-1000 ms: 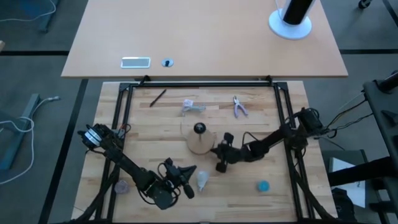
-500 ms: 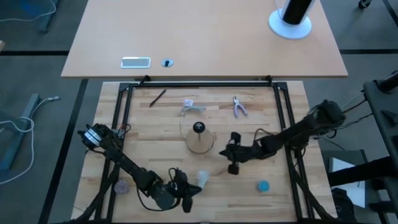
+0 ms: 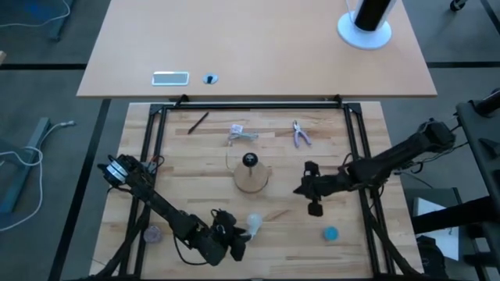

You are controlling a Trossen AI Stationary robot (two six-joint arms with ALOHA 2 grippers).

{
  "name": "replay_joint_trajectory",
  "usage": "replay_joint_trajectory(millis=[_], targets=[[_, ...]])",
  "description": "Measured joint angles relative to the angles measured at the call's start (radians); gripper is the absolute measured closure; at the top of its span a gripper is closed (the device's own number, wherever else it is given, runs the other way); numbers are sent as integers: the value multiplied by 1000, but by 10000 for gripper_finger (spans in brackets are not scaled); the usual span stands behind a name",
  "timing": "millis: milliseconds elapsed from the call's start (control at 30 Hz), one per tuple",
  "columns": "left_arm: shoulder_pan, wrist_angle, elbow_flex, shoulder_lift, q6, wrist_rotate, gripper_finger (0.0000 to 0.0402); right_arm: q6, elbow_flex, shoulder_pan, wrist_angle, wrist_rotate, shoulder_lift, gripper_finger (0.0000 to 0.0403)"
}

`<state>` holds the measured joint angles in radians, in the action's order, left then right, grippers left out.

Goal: Screw lightbulb
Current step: Insert the lightbulb into the brown lamp

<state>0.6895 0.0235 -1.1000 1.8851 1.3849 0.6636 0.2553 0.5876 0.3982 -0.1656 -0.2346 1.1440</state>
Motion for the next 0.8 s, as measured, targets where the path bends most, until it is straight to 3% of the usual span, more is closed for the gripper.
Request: replay_joint_trajectory(millis=[133, 267, 567, 800], targets=[[-1, -11, 15, 0, -2, 0, 225, 29, -59, 38, 226, 26, 69, 403], [-1, -68, 16, 0, 11, 2, 224, 59, -72, 62, 324, 26, 184, 403], [-15, -125, 43, 3, 23, 7, 224, 245, -39, 87, 345, 27, 415, 403], [-56, -108, 44, 54, 8, -65, 229, 271, 1, 95, 348, 62, 463, 403]])
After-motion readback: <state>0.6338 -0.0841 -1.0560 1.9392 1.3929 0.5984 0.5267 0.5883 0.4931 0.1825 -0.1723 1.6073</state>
